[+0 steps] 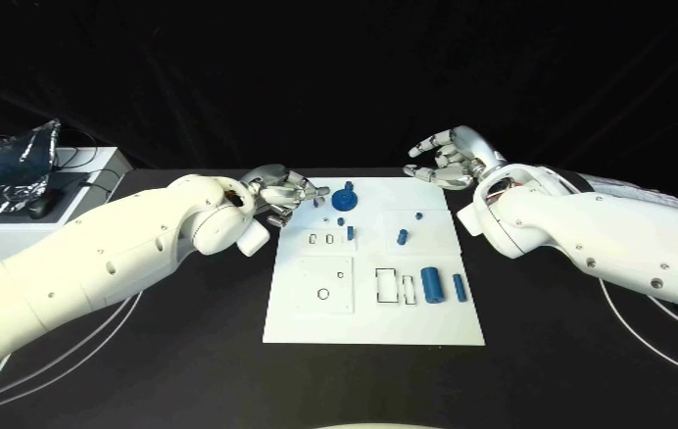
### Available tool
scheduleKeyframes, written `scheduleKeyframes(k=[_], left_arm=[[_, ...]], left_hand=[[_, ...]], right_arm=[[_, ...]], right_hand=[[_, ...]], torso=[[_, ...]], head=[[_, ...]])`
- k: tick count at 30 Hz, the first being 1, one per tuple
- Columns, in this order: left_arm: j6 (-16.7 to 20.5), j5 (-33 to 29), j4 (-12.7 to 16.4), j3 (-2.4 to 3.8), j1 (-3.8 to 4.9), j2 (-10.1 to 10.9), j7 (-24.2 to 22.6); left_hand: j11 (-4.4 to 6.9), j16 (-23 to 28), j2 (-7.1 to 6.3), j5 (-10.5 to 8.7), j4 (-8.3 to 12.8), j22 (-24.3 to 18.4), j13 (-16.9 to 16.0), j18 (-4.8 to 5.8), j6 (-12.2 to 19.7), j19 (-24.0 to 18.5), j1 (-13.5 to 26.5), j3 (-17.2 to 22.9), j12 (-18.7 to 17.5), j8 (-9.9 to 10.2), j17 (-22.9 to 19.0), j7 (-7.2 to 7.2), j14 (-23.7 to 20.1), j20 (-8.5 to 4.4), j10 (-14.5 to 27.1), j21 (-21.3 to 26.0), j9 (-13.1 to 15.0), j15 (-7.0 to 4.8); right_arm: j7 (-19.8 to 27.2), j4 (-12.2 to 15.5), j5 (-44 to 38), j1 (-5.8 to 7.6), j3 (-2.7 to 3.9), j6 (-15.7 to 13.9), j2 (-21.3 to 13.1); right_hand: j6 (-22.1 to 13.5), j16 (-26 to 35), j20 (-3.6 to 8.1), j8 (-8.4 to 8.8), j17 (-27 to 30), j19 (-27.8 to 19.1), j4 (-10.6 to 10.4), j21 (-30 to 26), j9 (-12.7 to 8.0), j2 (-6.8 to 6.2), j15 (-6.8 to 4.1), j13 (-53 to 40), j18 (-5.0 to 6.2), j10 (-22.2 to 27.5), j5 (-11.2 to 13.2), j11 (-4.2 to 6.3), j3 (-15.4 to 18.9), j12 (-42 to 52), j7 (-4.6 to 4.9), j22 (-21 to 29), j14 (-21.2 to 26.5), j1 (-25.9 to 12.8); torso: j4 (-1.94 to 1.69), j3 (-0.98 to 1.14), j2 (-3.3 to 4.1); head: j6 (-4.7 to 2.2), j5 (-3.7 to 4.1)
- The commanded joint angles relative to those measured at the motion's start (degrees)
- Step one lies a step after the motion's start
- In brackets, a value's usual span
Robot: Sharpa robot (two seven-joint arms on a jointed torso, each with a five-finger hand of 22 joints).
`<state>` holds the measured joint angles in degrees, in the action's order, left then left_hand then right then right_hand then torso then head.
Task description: Assemble the parts on the task board
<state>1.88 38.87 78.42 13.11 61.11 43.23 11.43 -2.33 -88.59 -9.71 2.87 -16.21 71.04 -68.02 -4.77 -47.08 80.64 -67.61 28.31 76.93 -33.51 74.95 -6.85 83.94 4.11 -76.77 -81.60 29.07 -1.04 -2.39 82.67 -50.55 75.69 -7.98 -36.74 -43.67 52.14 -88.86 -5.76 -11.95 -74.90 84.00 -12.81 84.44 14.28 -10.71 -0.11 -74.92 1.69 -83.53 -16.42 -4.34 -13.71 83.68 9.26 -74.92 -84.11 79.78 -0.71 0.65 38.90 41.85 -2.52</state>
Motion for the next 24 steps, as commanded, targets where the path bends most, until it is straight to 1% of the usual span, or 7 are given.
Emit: scheduleKeyframes(k=[1, 7, 8, 10, 17, 21, 24], left_arm=[[-7.4, 10.5, -1.5, -0.94, 1.44, -2.0, 11.1], [-11.2, 16.0, -6.0, -4.72, 5.02, -7.0, 16.8], [-11.8, 16.4, -6.6, -5.13, 5.43, -7.7, 17.4], [-12.7, 17.2, -7.8, -5.86, 6.16, -9.0, 18.2], [-15.7, 19.4, -10.6, -7.66, 8.13, -12.5, 20.9], [-17.5, 20.5, -11.7, -8.41, 9.01, -14.3, 22.2], [-18.9, 21.1, -12.6, -8.70, 9.50, -15.5, 22.9]], left_hand=[[-0.15, -0.6, -0.26, 0.02, -0.4, 1.3, -1.3, 1.15, 1.1, 0.8, 2.3, -0.6, 0.9, 0.2, 13.4, -0.19, 5.5, 0.04, -0.9, -0.8, 0.0, -0.31], [-0.21, -0.8, 0.07, 0.04, -0.4, 2.2, -1.6, 1.32, 1.4, 1.3, 4.0, -1.0, 1.2, 0.2, 13.7, -0.21, 5.6, 0.17, -0.9, -1.3, 0.1, -0.21], [-0.21, -0.8, 0.12, 0.05, -0.4, 2.3, -1.5, 1.33, 1.4, 1.3, 4.0, -1.0, 1.2, 0.1, 13.7, -0.20, 5.6, 0.17, -0.9, -1.3, 0.2, -0.21], [-0.17, -0.8, 0.25, 0.06, -0.3, 2.5, -1.6, 1.37, 1.4, 1.4, 3.8, -0.7, 1.2, 0.1, 13.8, -0.16, 5.7, 0.18, -0.9, -1.4, 0.2, -0.22], [-0.08, -0.9, 0.18, 0.09, -0.3, 3.7, -2.2, 1.59, 1.4, 2.0, 4.1, 1.3, 1.6, -0.2, 13.9, -0.08, 5.7, 0.14, -1.2, -2.0, 0.6, -0.30], [-0.09, -0.9, -0.18, 0.07, -0.4, 4.2, -2.2, 1.68, 1.5, 2.2, 5.2, 2.0, 1.6, -0.2, 14.0, -0.08, 5.7, 0.12, -1.1, -2.2, 0.8, -0.29], [-0.15, -0.9, -0.36, 0.05, -0.5, 4.4, -2.0, 1.71, 1.7, 2.3, 6.2, 2.3, 1.5, -0.1, 14.0, -0.14, 5.7, 0.12, -1.0, -2.3, 0.9, -0.26]], right_arm=[[4.6, -1.0, 6.6, 0.18, -0.01, 3.5, -0.3], [3.8, -2.9, 6.7, 0.38, 0.00, 5.3, -0.4], [3.6, -3.1, 6.5, 0.39, 0.00, 5.6, -0.4], [3.2, -3.4, 6.3, 0.41, 0.00, 6.1, -0.3], [1.9, -4.0, 5.1, 0.46, 0.00, 7.3, 0.1], [1.3, -4.3, 4.2, 0.50, 0.00, 7.7, 0.3], [0.9, -4.4, 3.8, 0.56, 0.01, 7.9, 0.4]], right_hand=[[-0.6, 0.2, 0.01, -0.27, -11.6, 3.4, 0.0, 0.0, 0.0, -0.17, 0.10, -8.7, -0.13, -0.4, -0.3, -0.06, -0.3, 0.1, 0.06, -9.9, -5.1, 0.4], [-1.4, 0.3, -0.07, -0.23, -11.5, 3.2, -0.1, -0.4, -0.1, -0.39, 0.22, -8.4, -0.03, -0.2, -0.8, -0.21, -0.6, -0.2, 0.22, -9.6, -5.0, 0.4], [-1.5, 0.3, -0.08, -0.22, -11.5, 3.2, -0.1, -0.4, -0.1, -0.43, 0.24, -8.4, -0.03, -0.1, -0.8, -0.23, -0.6, -0.2, 0.25, -9.6, -5.0, 0.4], [-1.8, 0.3, -0.11, -0.20, -11.4, 3.1, -0.1, -0.5, -0.1, -0.56, 0.28, -8.3, 0.00, -0.1, -1.0, -0.27, -0.6, -0.2, 0.30, -9.5, -5.0, 0.4], [-2.2, 0.3, -0.20, -0.26, -11.3, 3.1, -0.2, -0.6, -0.1, -0.79, 0.37, -8.3, 0.02, 0.1, -1.6, -0.37, -0.7, -0.3, 0.40, -9.4, -5.0, 0.3], [-2.3, 0.3, -0.21, -0.27, -11.3, 3.1, -0.3, -0.6, -0.1, -0.85, 0.38, -8.3, 0.03, 0.1, -1.7, -0.39, -0.7, -0.3, 0.41, -9.4, -5.0, 0.3], [-2.4, 0.3, -0.22, -0.28, -11.3, 3.1, -0.3, -0.6, -0.1, -0.89, 0.39, -8.2, 0.04, 0.1, -1.8, -0.40, -0.7, -0.4, 0.42, -9.4, -5.0, 0.3]], torso=[[0.46, 0.55, -1.06], [0.76, 1.07, -1.50], [0.86, 1.23, -1.57], [0.91, 1.37, -1.62], [1.16, 1.68, -1.59], [1.10, 1.66, -1.59], [1.16, 1.64, -1.52]], head=[[0.33, -0.51], [0.92, -1.01], [1.07, -1.11], [1.20, -1.18], [1.58, -1.33], [1.72, -1.23], [1.76, -1.21]])
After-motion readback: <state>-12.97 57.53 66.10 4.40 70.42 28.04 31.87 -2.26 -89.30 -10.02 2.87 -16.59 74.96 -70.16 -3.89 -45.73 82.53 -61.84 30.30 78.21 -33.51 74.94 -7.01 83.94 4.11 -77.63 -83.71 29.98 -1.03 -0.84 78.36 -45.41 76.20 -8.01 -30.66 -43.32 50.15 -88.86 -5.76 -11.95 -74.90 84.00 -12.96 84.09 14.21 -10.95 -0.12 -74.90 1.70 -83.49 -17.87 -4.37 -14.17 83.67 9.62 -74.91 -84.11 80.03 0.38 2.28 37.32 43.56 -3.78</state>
